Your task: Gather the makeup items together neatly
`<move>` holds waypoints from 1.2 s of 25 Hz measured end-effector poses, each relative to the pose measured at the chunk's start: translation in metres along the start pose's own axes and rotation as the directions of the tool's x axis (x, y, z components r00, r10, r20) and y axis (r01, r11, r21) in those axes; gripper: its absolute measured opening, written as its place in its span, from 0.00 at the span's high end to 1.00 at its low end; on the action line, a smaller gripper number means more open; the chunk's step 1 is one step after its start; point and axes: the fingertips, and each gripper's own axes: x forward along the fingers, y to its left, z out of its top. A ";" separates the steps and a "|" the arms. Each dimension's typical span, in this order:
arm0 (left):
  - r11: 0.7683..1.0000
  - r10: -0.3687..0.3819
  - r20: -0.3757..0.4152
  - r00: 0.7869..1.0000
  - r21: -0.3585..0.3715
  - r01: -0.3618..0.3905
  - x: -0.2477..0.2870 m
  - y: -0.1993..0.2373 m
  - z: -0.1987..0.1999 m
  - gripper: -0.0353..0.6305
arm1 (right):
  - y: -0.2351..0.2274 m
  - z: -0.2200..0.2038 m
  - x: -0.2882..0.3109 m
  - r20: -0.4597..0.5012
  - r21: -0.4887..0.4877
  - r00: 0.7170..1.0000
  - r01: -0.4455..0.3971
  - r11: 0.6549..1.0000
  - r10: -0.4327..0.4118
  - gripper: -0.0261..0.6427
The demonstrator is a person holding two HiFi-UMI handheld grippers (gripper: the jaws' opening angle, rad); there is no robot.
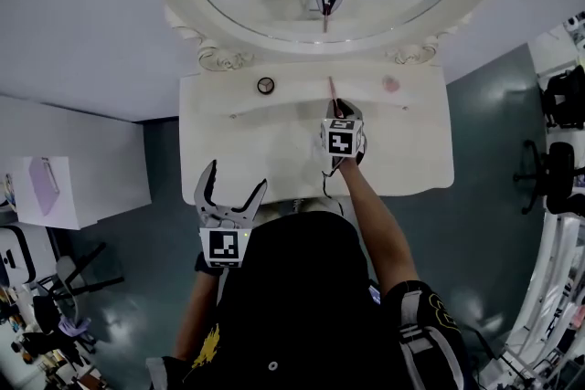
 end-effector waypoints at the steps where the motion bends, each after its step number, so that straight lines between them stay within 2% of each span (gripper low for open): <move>1: 1.000 -0.004 0.003 1.000 -0.004 0.004 -0.001 -0.002 0.001 0.26 | -0.004 -0.008 -0.006 0.002 0.025 1.000 0.010 1.000 -0.010 0.87; 5: 1.000 -0.026 0.008 1.000 0.001 0.026 0.002 -0.007 0.001 0.26 | -0.016 -0.047 -0.017 -0.020 0.097 0.999 0.050 0.994 -0.048 0.87; 13: 0.997 -0.075 0.021 0.997 0.030 0.075 0.006 -0.025 0.009 0.26 | -0.025 -0.114 -0.019 -0.134 0.129 0.989 0.080 0.988 -0.063 0.87; 23: 0.997 -0.078 0.023 0.997 0.029 0.077 -0.001 -0.026 0.006 0.26 | -0.015 -0.132 -0.016 -0.177 0.184 0.984 0.040 0.982 -0.007 0.87; 28: 0.995 -0.091 0.035 0.995 0.038 0.089 0.001 -0.030 0.008 0.26 | -0.008 -0.133 -0.009 -0.164 0.170 0.986 0.016 0.985 0.012 0.86; 30: 0.995 -0.094 0.033 0.995 0.027 0.093 -0.002 -0.035 0.006 0.26 | -0.007 -0.135 -0.012 -0.162 0.172 0.986 0.004 0.985 0.025 0.83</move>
